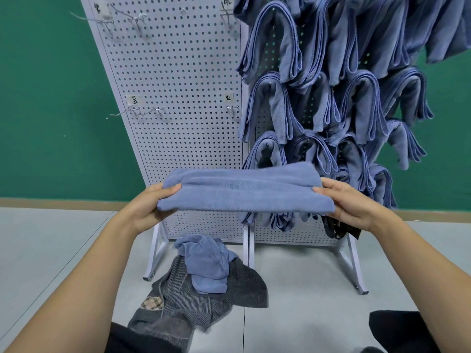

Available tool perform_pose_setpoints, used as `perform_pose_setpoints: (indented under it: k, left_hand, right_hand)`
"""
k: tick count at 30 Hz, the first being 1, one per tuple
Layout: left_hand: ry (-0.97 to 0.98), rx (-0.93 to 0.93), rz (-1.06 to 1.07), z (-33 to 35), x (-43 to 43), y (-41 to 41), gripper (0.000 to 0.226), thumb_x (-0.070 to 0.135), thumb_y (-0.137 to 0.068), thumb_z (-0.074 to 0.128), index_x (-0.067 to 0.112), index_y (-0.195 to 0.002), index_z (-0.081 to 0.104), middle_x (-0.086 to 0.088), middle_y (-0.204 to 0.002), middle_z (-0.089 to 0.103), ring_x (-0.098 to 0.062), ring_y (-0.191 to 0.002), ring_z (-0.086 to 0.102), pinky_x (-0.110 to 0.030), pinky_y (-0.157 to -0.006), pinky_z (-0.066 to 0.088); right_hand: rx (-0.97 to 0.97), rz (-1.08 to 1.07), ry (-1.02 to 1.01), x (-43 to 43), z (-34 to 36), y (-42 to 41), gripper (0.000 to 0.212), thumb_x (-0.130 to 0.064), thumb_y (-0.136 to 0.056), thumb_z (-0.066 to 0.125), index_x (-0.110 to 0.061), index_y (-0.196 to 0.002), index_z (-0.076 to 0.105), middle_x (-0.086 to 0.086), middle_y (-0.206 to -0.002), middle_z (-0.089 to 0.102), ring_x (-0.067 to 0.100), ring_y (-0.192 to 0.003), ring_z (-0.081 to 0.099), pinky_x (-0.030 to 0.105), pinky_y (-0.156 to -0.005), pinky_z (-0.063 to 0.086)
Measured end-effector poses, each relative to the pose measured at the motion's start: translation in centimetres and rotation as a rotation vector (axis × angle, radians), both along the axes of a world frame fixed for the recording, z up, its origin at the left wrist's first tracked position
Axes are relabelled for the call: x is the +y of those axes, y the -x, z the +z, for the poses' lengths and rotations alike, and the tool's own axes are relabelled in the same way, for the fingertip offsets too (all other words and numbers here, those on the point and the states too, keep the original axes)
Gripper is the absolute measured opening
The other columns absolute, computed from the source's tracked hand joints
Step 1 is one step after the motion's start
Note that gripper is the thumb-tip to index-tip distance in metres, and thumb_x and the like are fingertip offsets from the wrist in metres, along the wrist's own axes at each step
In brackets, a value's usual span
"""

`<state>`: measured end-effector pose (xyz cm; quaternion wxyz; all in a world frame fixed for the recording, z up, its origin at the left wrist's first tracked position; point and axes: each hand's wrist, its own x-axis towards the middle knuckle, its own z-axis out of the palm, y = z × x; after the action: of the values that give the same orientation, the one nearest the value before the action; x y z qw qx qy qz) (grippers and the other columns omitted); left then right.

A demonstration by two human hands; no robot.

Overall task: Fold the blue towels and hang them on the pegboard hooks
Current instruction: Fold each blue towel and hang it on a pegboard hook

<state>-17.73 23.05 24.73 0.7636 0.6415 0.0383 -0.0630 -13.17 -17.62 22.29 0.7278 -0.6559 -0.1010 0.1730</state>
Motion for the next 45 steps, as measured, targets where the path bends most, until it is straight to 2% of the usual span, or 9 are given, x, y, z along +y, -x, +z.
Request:
perform_pose_setpoints:
  k: [4, 7, 12, 14, 17, 24, 31, 37, 45]
  left_hand:
    - [0.102, -0.115, -0.002, 0.6, -0.3, 0.5, 0.02, 0.02, -0.051, 0.072, 0.02, -0.071, 0.076, 0.001, -0.071, 0.07, -0.005, -0.054, 0.062, -0.017, -0.046, 0.048]
    - [0.106, -0.125, -0.006, 0.3, -0.1, 0.2, 0.013, 0.013, -0.085, 0.053, 0.016, -0.079, 0.064, 0.002, -0.07, 0.064, -0.006, -0.052, 0.055, -0.016, -0.045, 0.046]
    - [0.06, -0.082, -0.039, 1.0, -0.2, 0.2, 0.024, 0.035, -0.074, 0.052, 0.016, -0.063, 0.062, -0.003, -0.07, 0.062, -0.015, -0.055, 0.055, -0.022, -0.049, 0.043]
    - [-0.115, -0.085, 0.059, 0.9, -1.0, -0.2, 0.047, 0.045, -0.092, 0.044, 0.02, -0.055, 0.058, -0.001, -0.063, 0.059, -0.015, -0.054, 0.052, -0.024, -0.05, 0.04]
    - [-0.336, -0.119, 0.168, 0.4, -2.3, -0.6, 0.04, 0.046, -0.077, 0.07, 0.022, -0.052, 0.05, 0.004, -0.059, 0.051, -0.012, -0.055, 0.047, -0.024, -0.053, 0.038]
    - [-0.44, -0.192, 0.28, 0.2, -4.3, -1.5, 0.042, 0.009, -0.075, 0.079, 0.015, -0.069, 0.038, 0.0, -0.065, 0.038, -0.012, -0.054, 0.035, -0.015, -0.041, 0.033]
    - [-0.429, 0.04, 0.189, -1.7, -5.7, -1.5, 0.029, -0.012, -0.082, 0.061, 0.012, -0.099, 0.063, -0.014, -0.118, 0.059, -0.019, -0.084, 0.057, -0.026, -0.063, 0.048]
    - [-0.366, -0.142, 0.124, 1.2, -10.2, -0.2, 0.024, 0.017, -0.093, 0.061, 0.02, -0.116, 0.061, 0.003, -0.12, 0.061, -0.013, -0.113, 0.056, -0.028, -0.096, 0.046]
    - [-0.411, -0.364, 0.136, 5.0, -15.8, 0.7, 0.086, 0.047, -0.071, 0.078, 0.025, -0.142, 0.034, 0.008, -0.137, 0.051, -0.011, -0.123, 0.05, -0.037, -0.104, 0.043]
  right_hand:
    - [-0.043, -0.032, -0.145, 0.1, 0.4, 0.4, 0.036, -0.02, -0.061, 0.077, -0.015, -0.096, 0.074, 0.011, -0.101, 0.071, 0.017, -0.079, 0.069, 0.026, -0.07, 0.059]
    - [-0.07, -0.085, -0.105, 0.6, 0.6, 0.7, 0.011, -0.011, -0.066, 0.07, -0.018, -0.074, 0.072, 0.013, -0.086, 0.062, 0.02, -0.069, 0.057, 0.024, -0.059, 0.056]
    - [-0.15, -0.177, -0.033, 1.3, 1.6, 1.2, 0.033, 0.002, -0.094, 0.031, -0.011, -0.075, 0.055, 0.008, -0.085, 0.056, 0.021, -0.073, 0.051, 0.022, -0.057, 0.049]
    - [-0.197, -0.191, 0.041, 1.7, 2.0, 1.4, 0.03, -0.012, -0.099, 0.031, -0.013, -0.077, 0.052, 0.002, -0.085, 0.056, 0.017, -0.076, 0.053, 0.025, -0.064, 0.046]
    - [-0.236, -0.228, 0.179, 2.3, 2.2, 1.5, 0.024, -0.028, -0.098, 0.046, -0.019, -0.076, 0.046, -0.007, -0.08, 0.056, 0.008, -0.068, 0.054, 0.023, -0.065, 0.044]
    - [-0.256, -0.419, 0.138, 2.5, 4.2, 1.8, 0.019, -0.009, -0.091, 0.061, -0.021, -0.079, 0.055, 0.005, -0.08, 0.057, 0.02, -0.065, 0.055, 0.03, -0.057, 0.047]
    - [-0.209, -0.372, -0.08, 5.2, 11.7, 2.2, 0.015, -0.002, -0.095, 0.051, -0.013, -0.086, 0.058, 0.007, -0.08, 0.06, 0.01, -0.055, 0.062, 0.023, -0.048, 0.051]
    - [-0.331, -0.36, 0.114, 9.1, 16.0, 1.9, 0.009, -0.008, -0.092, 0.057, -0.015, -0.089, 0.061, 0.007, -0.085, 0.058, 0.02, -0.072, 0.061, 0.037, -0.069, 0.057]
    - [-0.358, -0.379, -0.005, 11.7, 18.2, 3.5, 0.005, -0.008, -0.093, 0.058, -0.011, -0.096, 0.059, 0.009, -0.095, 0.063, 0.017, -0.069, 0.066, 0.03, -0.065, 0.06]
